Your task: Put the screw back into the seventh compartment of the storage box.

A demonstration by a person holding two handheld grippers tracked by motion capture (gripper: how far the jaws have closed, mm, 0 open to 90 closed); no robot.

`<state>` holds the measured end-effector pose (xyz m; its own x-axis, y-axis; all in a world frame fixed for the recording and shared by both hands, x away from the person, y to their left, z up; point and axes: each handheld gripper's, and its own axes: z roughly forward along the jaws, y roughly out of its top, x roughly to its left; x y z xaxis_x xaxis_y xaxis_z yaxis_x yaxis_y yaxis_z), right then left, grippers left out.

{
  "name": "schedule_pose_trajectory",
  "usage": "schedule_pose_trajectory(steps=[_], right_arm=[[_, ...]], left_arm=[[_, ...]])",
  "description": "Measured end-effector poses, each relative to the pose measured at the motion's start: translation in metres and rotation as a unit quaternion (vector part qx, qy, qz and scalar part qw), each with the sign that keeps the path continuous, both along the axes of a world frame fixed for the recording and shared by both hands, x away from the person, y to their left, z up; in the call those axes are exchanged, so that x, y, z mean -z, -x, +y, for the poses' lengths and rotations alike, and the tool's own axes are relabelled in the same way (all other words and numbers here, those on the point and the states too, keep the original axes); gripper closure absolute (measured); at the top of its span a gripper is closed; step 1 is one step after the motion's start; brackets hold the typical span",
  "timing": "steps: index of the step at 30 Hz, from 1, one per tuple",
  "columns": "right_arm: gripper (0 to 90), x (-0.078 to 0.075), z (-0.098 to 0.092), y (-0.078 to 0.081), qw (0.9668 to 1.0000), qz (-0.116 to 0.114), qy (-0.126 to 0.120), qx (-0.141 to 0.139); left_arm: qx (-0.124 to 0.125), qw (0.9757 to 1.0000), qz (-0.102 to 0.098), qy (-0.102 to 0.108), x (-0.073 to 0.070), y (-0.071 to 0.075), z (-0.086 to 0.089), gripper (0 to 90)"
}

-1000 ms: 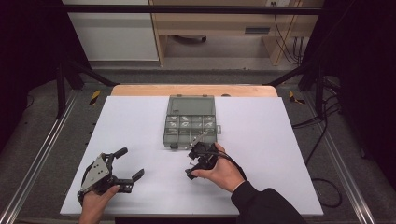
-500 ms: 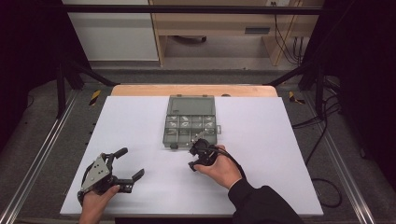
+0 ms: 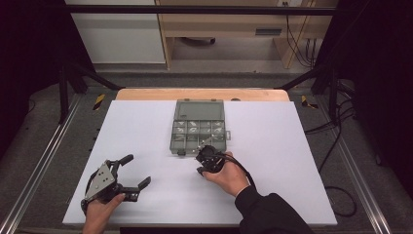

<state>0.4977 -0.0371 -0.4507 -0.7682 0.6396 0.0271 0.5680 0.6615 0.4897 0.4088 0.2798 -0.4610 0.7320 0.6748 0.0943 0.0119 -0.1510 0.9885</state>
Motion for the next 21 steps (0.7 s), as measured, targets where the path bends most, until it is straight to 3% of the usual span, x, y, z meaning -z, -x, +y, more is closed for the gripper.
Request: schedule_pose_trajectory(steps=[13,21], right_arm=[[80.9,0.0022,0.0044,0.0009,0.9999,0.012,-0.005,-0.001],[84.9,0.0045,0.0050,-0.0002,0.9999,0.006,0.002,-0.012]], left_arm=[[0.000,1.0000,0.001,-0.001,0.0002,-0.0001,-0.0002,3.5],[0.000,1.0000,0.001,0.001,0.0000,0.0000,0.0000,3.5]])
